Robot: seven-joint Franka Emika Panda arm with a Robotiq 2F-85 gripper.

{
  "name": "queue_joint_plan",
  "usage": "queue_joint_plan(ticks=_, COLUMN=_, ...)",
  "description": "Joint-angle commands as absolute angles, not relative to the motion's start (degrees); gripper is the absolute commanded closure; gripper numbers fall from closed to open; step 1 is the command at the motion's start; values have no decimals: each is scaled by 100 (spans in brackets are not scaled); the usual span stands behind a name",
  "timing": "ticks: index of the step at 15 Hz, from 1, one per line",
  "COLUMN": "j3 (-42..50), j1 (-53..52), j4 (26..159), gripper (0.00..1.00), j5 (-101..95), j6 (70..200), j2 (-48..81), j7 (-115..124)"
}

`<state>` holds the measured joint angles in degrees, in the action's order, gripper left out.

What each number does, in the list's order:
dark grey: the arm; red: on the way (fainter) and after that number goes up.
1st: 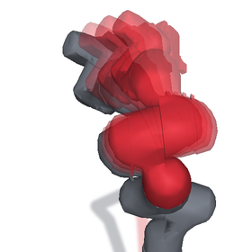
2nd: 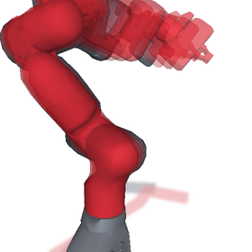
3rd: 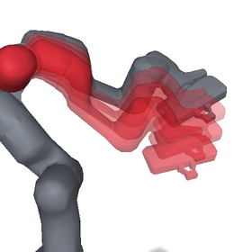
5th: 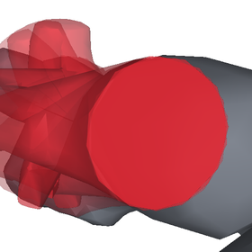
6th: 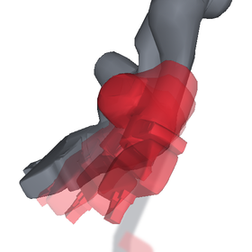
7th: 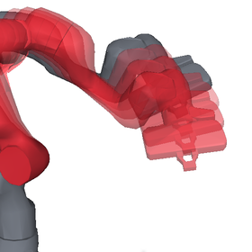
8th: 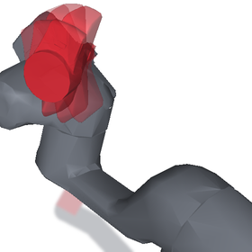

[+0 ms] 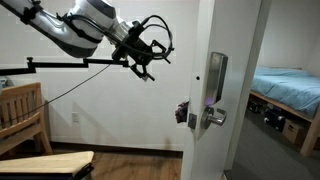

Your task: Close the door

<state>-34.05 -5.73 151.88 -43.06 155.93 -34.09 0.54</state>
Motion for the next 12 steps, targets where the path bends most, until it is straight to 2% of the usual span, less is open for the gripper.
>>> queue_joint_plan(ticks=1, j3=-3804, j1=34, j4=15070, gripper=0, j5=-4697, j6=15397, j2=-3682, j7=627)
queue_joint_plan(ticks=12, j3=-3738, j1=1271, j4=15071, gripper=0, j5=-4786, j6=16036, j2=-3745, j7=963)
